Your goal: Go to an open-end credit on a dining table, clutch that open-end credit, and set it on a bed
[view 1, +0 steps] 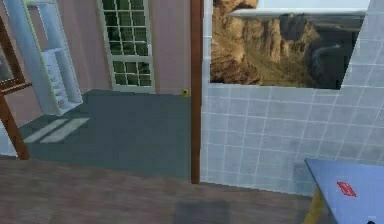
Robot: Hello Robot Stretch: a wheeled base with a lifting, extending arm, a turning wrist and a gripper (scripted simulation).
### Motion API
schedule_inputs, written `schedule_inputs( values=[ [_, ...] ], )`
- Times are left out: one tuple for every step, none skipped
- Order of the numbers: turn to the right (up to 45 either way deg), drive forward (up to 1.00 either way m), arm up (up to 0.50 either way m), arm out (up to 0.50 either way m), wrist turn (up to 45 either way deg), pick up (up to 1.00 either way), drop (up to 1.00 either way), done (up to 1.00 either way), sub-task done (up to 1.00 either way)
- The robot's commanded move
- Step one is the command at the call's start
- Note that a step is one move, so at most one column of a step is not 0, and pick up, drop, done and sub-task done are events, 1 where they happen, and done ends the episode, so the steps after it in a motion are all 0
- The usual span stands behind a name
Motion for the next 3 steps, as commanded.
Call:
schedule_inputs(
  values=[
    [27.0, 0.00, 0.00, 0.00, 0.0, 0.00, 0.00, 0.00, 0.00],
    [0.0, 0.50, 0.00, 0.00, 0.0, 0.00, 0.00, 0.00, 0.00],
    [-45.0, 0.00, 0.00, 0.00, 0.0, 0.00, 0.00, 0.00, 0.00]
  ],
)
